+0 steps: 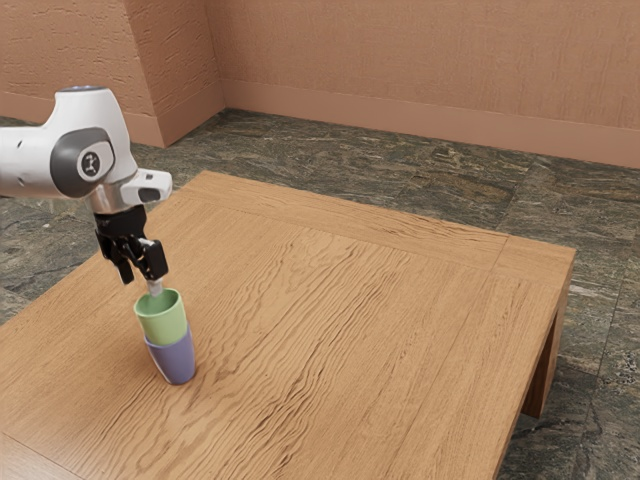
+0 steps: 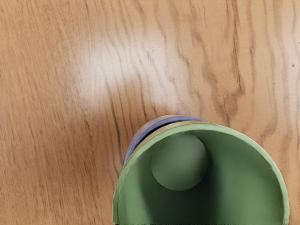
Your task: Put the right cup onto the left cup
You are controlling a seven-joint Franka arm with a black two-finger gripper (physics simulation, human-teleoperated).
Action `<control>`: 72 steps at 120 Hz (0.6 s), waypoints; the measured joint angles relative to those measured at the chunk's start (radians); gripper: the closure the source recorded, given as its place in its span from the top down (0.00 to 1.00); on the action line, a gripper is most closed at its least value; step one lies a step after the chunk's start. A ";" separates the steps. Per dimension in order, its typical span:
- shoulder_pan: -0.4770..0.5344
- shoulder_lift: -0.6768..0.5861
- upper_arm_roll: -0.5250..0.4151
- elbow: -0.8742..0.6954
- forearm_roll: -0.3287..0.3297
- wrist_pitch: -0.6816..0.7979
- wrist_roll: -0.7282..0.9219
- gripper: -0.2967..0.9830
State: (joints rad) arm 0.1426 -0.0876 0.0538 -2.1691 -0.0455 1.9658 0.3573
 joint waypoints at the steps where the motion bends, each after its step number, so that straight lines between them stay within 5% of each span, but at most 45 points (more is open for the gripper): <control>1: -0.001 -0.001 0.000 0.000 0.000 0.000 0.000 0.67; 20: -0.028 -0.021 0.000 0.029 0.012 -0.005 0.005 0.72; 72: -0.102 0.132 0.000 0.436 0.021 -0.134 0.012 0.76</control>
State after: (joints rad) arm 0.0407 0.0442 0.0537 -1.7331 -0.0246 1.8318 0.3694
